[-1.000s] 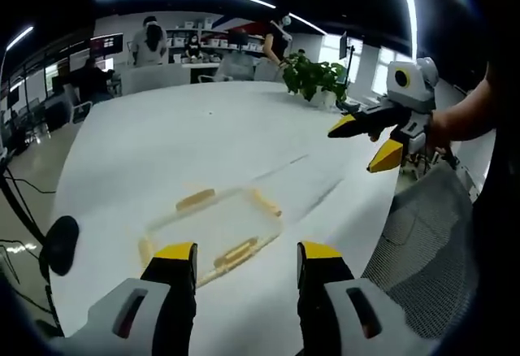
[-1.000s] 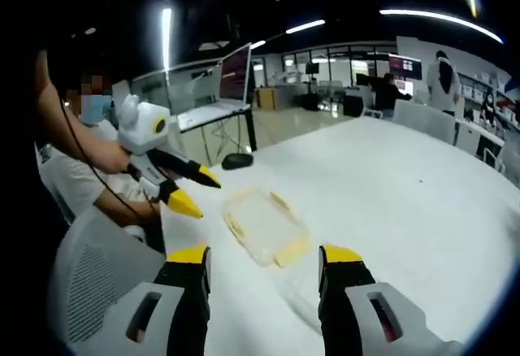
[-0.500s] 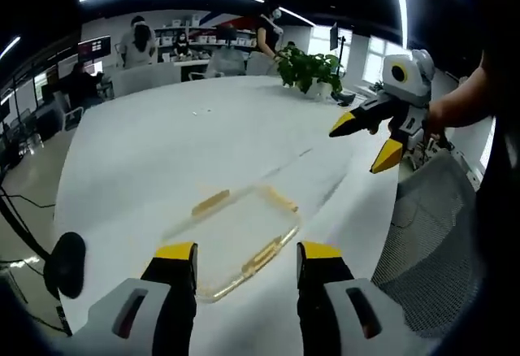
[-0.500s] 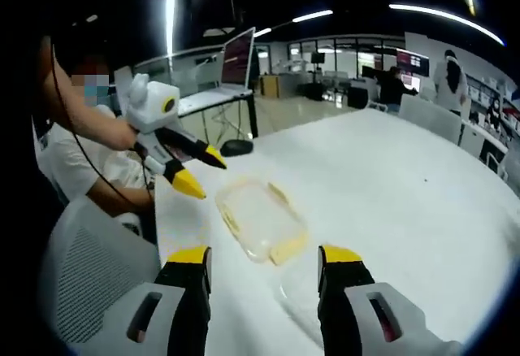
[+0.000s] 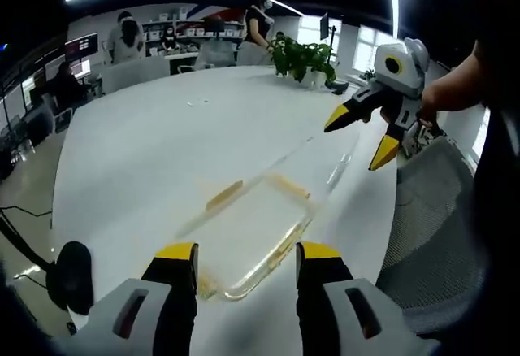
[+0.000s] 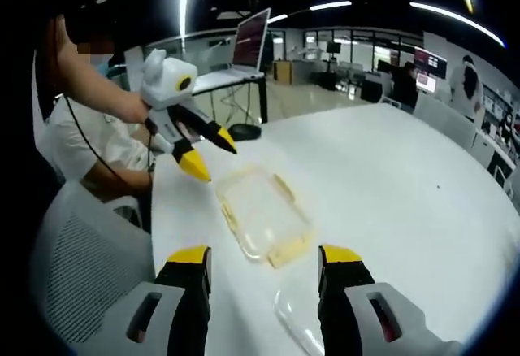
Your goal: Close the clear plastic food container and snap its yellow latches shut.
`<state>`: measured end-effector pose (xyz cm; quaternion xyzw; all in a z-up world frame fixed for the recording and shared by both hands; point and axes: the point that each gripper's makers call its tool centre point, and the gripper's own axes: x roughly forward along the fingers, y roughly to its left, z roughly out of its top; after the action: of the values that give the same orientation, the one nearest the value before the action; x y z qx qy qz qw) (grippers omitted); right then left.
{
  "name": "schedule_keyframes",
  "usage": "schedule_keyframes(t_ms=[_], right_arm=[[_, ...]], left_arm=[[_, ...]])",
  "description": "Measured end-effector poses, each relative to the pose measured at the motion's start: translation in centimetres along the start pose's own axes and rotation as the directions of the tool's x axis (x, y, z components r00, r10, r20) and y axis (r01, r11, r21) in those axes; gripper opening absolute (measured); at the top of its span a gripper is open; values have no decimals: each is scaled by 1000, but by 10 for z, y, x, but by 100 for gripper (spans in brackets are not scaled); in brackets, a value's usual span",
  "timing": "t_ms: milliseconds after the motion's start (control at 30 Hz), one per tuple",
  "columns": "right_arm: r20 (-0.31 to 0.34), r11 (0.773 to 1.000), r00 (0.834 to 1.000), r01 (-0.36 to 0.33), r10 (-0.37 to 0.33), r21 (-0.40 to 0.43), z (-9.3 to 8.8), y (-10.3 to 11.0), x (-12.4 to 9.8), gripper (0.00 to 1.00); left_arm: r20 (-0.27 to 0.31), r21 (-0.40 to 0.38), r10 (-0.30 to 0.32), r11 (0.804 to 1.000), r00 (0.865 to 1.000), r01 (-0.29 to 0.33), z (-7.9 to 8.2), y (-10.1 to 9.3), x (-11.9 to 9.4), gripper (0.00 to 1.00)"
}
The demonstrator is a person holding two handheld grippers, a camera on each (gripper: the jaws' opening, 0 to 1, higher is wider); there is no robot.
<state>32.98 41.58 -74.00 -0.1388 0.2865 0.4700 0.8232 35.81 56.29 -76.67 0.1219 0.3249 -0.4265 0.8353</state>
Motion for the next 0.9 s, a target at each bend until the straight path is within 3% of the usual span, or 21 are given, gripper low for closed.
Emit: schedule_keyframes(t_ms=[533,700,900], right_arm=[[-65,999,997,-40,38,-20,-7,-1,21,52],[-91,998,994,-59,56,-32,-8,0,26,52],[-113,996,991,-75,68,-57,-8,1,32,52]], left_arm=[[-92,87,-68,993,993,76,-18,6,8,48],[-124,170,-61,982,990,82,-21,8,7,46],[-151,172,-87,978,985,113,-24,10,9,48]])
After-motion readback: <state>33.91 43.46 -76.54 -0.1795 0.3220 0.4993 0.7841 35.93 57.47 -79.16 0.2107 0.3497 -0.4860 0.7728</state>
